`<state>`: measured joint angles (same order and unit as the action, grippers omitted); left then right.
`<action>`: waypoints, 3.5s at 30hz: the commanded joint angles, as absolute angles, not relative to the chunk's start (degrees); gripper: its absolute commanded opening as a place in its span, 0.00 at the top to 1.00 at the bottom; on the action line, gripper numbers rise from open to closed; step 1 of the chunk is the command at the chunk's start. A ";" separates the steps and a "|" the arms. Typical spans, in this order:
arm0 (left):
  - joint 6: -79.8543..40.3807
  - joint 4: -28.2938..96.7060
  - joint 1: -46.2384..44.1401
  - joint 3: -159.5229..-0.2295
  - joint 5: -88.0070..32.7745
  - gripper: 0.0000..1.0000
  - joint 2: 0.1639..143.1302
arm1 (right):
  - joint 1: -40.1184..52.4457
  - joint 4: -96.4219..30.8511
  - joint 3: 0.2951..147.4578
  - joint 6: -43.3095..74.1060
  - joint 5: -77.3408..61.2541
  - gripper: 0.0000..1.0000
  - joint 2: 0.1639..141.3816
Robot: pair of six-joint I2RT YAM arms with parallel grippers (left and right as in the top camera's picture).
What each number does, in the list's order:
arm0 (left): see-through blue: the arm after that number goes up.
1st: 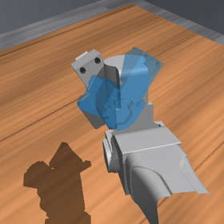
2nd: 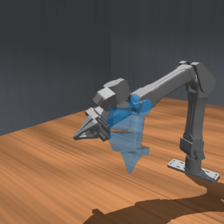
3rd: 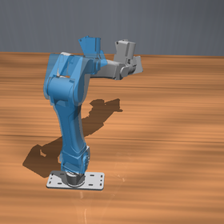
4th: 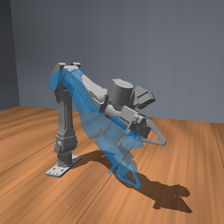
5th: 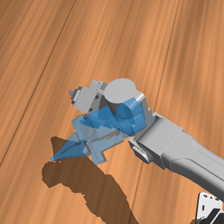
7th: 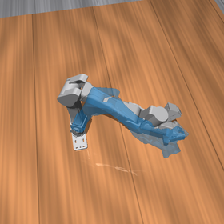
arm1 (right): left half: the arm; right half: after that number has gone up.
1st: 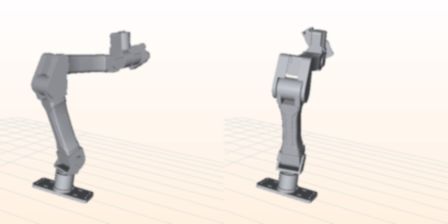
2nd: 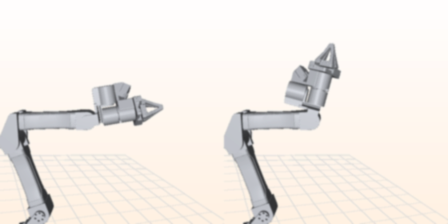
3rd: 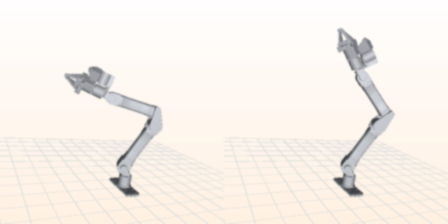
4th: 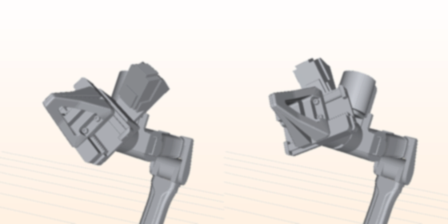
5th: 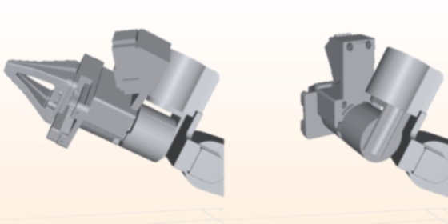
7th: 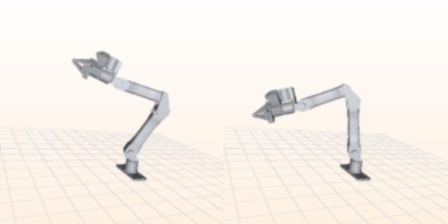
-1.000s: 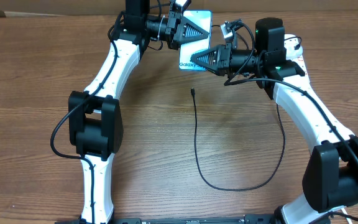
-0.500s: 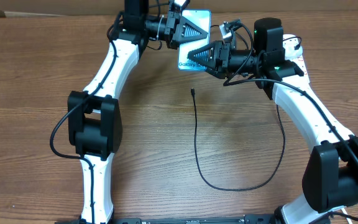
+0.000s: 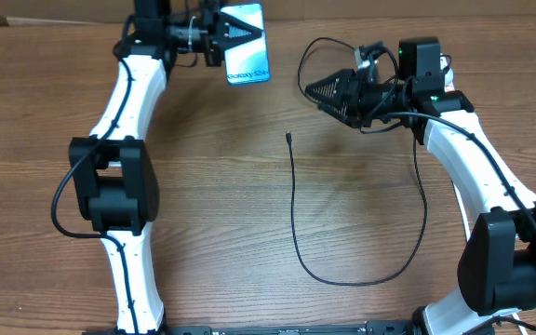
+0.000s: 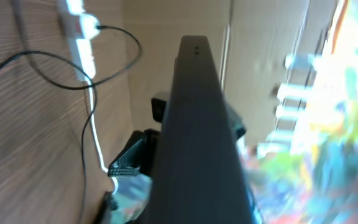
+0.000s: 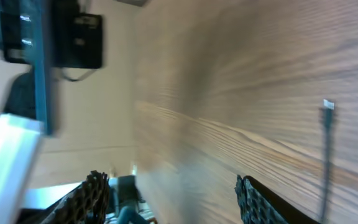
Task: Plug charger to phone and switch on socket
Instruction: 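Move the right gripper down over the black cable's connector end, then lower the right gripper and grasp the cable's connector end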
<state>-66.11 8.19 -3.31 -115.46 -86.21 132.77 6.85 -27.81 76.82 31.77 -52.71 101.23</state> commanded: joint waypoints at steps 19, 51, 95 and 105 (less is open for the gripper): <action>-48.10 43.64 -1.28 -116.44 -90.70 0.96 130.72 | 22.33 -47.33 77.87 21.98 -8.25 0.51 102.69; -17.91 69.60 0.40 -116.44 -90.65 0.96 130.69 | 23.31 -44.49 90.06 12.99 -10.09 0.58 116.44; -17.82 69.63 0.30 -116.44 -90.13 0.96 130.69 | 28.86 -38.76 89.97 5.69 -1.67 0.76 125.62; -17.80 69.65 0.30 -116.44 -90.61 0.96 130.69 | 29.36 -38.70 89.97 6.17 -0.05 0.82 126.74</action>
<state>-19.05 69.45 0.73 -115.55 -87.88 132.75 29.34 -38.63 89.17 6.00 -1.30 124.79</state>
